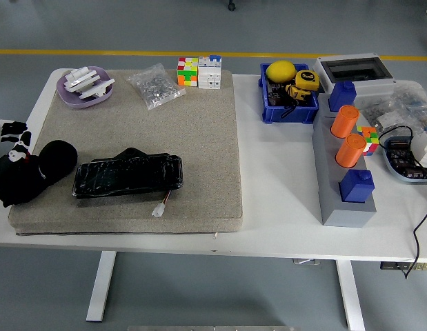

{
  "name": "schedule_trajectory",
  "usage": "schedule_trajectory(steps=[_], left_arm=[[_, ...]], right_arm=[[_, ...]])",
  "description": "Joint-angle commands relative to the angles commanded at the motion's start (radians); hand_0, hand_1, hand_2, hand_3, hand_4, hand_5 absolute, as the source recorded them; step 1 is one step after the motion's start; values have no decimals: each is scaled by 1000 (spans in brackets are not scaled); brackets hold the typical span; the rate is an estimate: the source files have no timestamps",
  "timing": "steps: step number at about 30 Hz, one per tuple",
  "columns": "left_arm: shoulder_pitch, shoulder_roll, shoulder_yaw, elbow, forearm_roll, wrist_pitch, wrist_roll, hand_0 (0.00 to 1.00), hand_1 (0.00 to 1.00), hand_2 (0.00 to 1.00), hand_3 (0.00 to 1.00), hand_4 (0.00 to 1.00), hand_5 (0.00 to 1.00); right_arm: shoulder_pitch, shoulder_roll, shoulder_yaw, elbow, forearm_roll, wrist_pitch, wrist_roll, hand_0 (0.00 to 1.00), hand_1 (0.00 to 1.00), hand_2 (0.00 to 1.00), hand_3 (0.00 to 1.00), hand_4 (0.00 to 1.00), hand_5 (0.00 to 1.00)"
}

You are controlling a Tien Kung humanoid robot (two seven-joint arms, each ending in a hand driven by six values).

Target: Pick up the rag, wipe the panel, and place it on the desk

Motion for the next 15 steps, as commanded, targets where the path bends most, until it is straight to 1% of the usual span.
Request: schedule_trajectory(steps=[4, 8, 12, 15], left_arm=[[-7, 3, -8, -4, 27, -2, 9, 552, 644, 609, 583, 686, 506], [-20, -1, -10, 0, 49, -7, 17, 563, 649, 615, 585, 688, 505], [-32, -15, -20, 3, 70, -15, 29, 572, 658, 614, 586, 689, 497], [-34, -31, -34, -1, 95, -24, 42, 572, 658, 614, 586, 689, 497]], right_arm=[[5, -2, 7, 0, -3, -3, 1, 759, 698, 698, 624, 998, 485], [9, -1, 11, 0, -8, -5, 0, 767, 698, 697, 620, 998, 487], [15, 3, 32, 0, -28, -3, 2, 774, 704, 700, 611, 998, 486], [20, 5, 46, 0, -42, -2, 1, 774, 704, 700, 611, 998, 486]])
